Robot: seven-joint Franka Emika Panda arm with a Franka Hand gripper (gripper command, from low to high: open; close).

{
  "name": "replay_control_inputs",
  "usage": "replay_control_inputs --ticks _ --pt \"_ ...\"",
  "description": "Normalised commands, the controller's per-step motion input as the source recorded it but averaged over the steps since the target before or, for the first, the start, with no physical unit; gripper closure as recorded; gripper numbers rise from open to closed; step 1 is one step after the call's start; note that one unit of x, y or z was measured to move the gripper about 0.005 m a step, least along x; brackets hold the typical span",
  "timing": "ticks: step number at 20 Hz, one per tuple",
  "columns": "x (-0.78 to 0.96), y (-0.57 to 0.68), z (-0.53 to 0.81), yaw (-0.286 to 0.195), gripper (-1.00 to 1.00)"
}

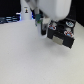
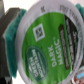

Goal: Open the kcup holder, insert the kcup into the holder, and close the kcup holder

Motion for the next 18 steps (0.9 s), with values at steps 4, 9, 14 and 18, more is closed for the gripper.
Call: replay_control_inputs --ticks 4,9,14,18 --pt "0.14 0.65 0.43 0.008 1.0" --pt "0.17 0.67 0.32 0.002 1.0" --pt "0.24 0.6 0.1 0.014 1.0" --pt "0.2 0.51 0.0 0.019 1.0"
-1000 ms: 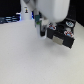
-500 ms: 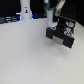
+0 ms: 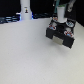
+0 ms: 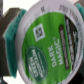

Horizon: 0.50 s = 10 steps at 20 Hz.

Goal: Open the kcup holder, insert the kcup into the holder, and close the kcup holder

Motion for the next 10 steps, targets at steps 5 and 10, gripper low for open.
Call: replay_control_inputs --ticks 5,10 --pt "0.03 0.51 -0.02 0.028 1.0" --pt "-0.06 0.35 -0.03 0.045 1.0"
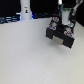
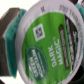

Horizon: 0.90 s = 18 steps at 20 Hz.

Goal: Open the kcup holder, insert the kcup into the holder, and close the kcup holder

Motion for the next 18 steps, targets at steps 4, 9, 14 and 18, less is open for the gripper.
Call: replay_control_inputs --ticks 4,9,14,18 --pt "-0.15 0.21 -0.07 0.059 1.0" --pt "-0.16 0.09 -0.09 0.04 1.0" --pt "-0.18 0.05 -0.15 0.045 1.0" --pt "-0.16 0.06 -0.15 0.04 1.0"
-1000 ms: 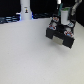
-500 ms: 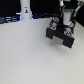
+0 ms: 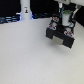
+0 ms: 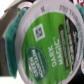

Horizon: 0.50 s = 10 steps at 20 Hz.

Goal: Open the kcup holder, insert the kcup into the holder, and close the kcup holder

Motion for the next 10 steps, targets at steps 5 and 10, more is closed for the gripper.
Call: replay_control_inputs --ticks 5,10 --pt "-0.19 0.04 -0.09 0.035 1.0" --pt "-0.54 0.02 0.0 -0.004 1.0"
